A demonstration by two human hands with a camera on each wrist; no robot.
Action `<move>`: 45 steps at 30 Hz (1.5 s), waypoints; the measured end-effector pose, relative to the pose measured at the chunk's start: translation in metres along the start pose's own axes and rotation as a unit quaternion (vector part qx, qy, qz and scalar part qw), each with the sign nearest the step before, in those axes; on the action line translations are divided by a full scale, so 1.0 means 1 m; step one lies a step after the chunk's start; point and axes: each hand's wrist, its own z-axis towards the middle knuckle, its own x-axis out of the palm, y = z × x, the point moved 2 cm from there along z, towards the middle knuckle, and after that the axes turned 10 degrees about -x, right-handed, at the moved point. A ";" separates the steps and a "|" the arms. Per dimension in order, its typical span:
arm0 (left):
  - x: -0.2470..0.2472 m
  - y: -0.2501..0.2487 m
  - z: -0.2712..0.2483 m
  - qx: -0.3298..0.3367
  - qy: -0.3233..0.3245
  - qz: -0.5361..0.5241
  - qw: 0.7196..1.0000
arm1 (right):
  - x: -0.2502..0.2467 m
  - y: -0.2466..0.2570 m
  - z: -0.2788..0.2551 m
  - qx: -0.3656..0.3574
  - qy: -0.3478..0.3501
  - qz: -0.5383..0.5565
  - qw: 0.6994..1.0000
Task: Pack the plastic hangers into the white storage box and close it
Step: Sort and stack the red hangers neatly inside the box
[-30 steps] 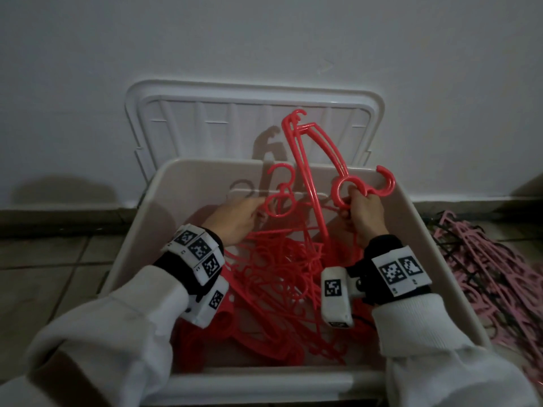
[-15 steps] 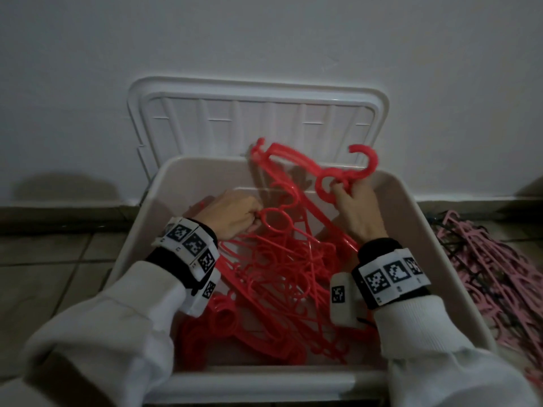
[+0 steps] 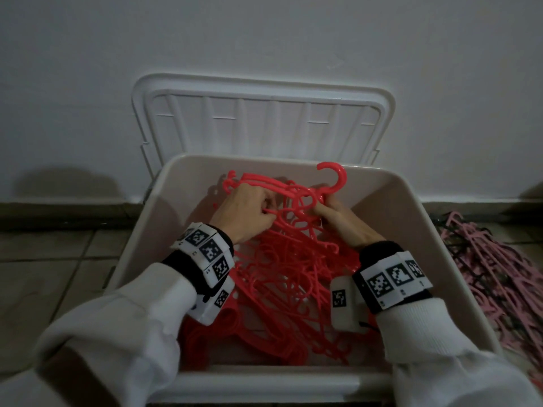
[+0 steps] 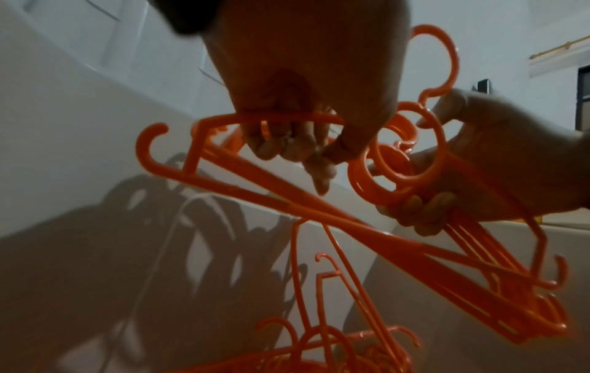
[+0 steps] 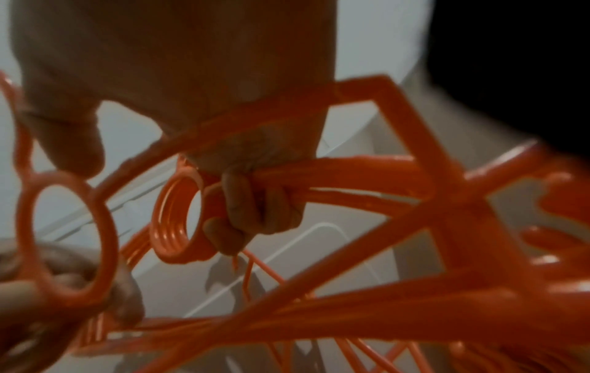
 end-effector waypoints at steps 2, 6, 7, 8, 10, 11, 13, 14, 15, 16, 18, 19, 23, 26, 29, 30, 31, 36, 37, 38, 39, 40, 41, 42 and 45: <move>-0.002 -0.002 -0.001 -0.017 -0.015 0.003 1.000 | -0.002 -0.003 0.000 0.025 0.004 -0.004 1.000; -0.005 -0.002 -0.004 -0.039 -0.044 -0.033 0.998 | 0.001 -0.006 0.002 0.017 0.072 -0.060 0.995; -0.005 -0.002 -0.004 -0.034 -0.050 -0.049 0.997 | 0.003 -0.009 0.003 0.011 0.091 -0.085 0.992; -0.004 -0.002 -0.004 -0.030 -0.054 -0.063 0.996 | 0.007 -0.010 0.004 0.006 0.096 -0.100 0.990; -0.002 -0.005 -0.005 -0.021 -0.053 -0.084 0.995 | 0.011 -0.009 0.004 -0.002 0.080 -0.106 0.991; -0.001 -0.007 -0.006 -0.010 -0.056 -0.092 0.994 | 0.013 -0.008 0.004 -0.017 0.073 -0.099 0.992; -0.001 -0.008 -0.006 0.015 -0.064 -0.107 0.992 | 0.015 -0.003 0.003 -0.045 0.062 -0.099 0.992; 0.000 -0.006 -0.005 0.022 -0.062 -0.115 0.991 | 0.015 -0.002 0.004 -0.058 0.058 -0.108 0.991; 0.001 -0.005 -0.004 0.026 -0.058 -0.119 0.991 | 0.015 -0.001 0.004 -0.068 0.056 -0.123 0.988; 0.003 -0.003 -0.002 0.028 -0.053 -0.122 0.991 | 0.014 0.000 0.004 -0.075 0.055 -0.144 0.985; 0.007 0.000 0.000 0.036 -0.046 -0.115 0.992 | 0.013 -0.003 0.006 -0.079 0.052 -0.187 0.978; 0.009 0.002 0.001 0.044 -0.042 -0.095 0.994 | 0.012 -0.003 0.006 -0.083 0.046 -0.202 0.975; 0.015 0.005 0.001 0.037 -0.004 0.009 0.999 | -0.001 -0.002 0.004 -0.085 -0.032 -0.285 0.954; 0.014 0.007 0.002 0.029 -0.052 -0.006 0.998 | -0.014 -0.003 0.001 -0.021 -0.108 -0.364 0.925; 0.020 0.014 0.002 -0.007 -0.099 -0.019 0.995 | -0.020 0.000 -0.003 0.018 -0.161 -0.400 0.902; 0.022 0.017 0.001 -0.038 -0.093 -0.027 0.995 | -0.021 0.002 -0.004 0.021 -0.174 -0.407 0.897; 0.021 0.016 -0.001 -0.076 -0.066 -0.034 0.994 | -0.022 0.003 -0.004 0.020 -0.184 -0.410 0.893; 0.059 0.040 -0.019 -0.111 0.312 0.159 0.930 | -0.024 -0.001 0.000 0.003 -0.223 -0.381 0.897; 0.070 0.046 -0.024 -0.103 0.371 0.183 0.904 | -0.024 -0.001 0.000 0.000 -0.224 -0.378 0.898; 0.079 0.050 -0.029 -0.112 0.414 0.181 0.885 | -0.023 -0.001 0.000 0.001 -0.223 -0.379 0.898; 0.084 0.052 -0.032 -0.120 0.432 0.170 0.878 | -0.023 0.000 -0.001 0.000 -0.222 -0.383 0.897; 0.086 0.051 -0.034 -0.118 0.428 0.164 0.881 | -0.023 0.001 -0.001 0.000 -0.221 -0.389 0.894; 0.086 0.049 -0.034 -0.106 0.413 0.159 0.890 | -0.023 0.002 -0.001 -0.001 -0.220 -0.393 0.893; 0.084 0.048 -0.032 -0.088 0.391 0.157 0.902 | -0.023 0.002 -0.001 -0.002 -0.219 -0.395 0.892; 0.073 0.045 -0.023 -0.045 0.316 0.177 0.931 | -0.022 0.002 -0.001 -0.004 -0.217 -0.393 0.894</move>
